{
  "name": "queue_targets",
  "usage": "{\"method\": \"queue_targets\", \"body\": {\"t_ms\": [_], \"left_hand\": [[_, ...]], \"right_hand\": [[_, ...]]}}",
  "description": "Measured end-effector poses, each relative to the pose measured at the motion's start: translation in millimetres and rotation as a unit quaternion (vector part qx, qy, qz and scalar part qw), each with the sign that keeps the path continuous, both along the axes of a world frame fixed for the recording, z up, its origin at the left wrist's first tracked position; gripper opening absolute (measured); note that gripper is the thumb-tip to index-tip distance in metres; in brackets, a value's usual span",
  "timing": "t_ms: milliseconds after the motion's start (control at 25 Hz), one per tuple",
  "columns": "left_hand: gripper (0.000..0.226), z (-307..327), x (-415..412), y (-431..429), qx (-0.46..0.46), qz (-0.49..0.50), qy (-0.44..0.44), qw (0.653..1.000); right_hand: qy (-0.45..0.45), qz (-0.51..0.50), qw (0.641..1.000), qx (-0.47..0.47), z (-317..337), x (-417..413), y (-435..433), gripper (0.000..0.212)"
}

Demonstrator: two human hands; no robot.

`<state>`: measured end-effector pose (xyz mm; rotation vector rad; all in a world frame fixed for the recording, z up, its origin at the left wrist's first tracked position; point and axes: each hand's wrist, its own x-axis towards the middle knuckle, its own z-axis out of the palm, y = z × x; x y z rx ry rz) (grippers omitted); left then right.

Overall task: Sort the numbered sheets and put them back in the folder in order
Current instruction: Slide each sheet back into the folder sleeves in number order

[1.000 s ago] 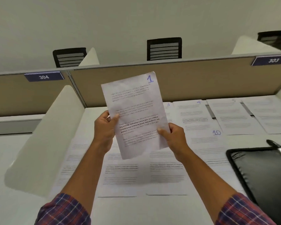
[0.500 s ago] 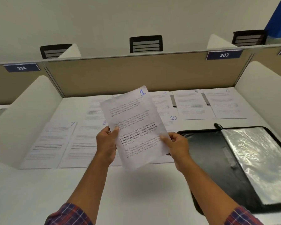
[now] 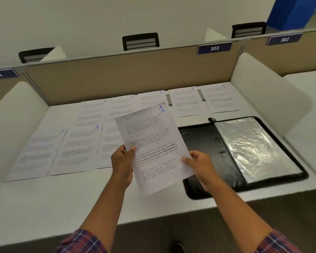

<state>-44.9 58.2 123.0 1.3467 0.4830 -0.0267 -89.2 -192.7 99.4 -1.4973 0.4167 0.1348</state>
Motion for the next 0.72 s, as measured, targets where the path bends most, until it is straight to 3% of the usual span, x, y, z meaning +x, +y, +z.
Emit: {"method": "queue_targets", "body": {"t_ms": [360,720], "left_hand": [[0.018,-14,-85,-73,0.003,-0.076,-0.003,0.997],[0.02,-43,-131,-212,0.03,-0.173,0.021,0.984]], "right_hand": [[0.011,0.01,0.996,-0.092,6,-89,-70,0.014],[0.021,-0.068,0.995,-0.071,-7,-119,-193,0.011]]}}
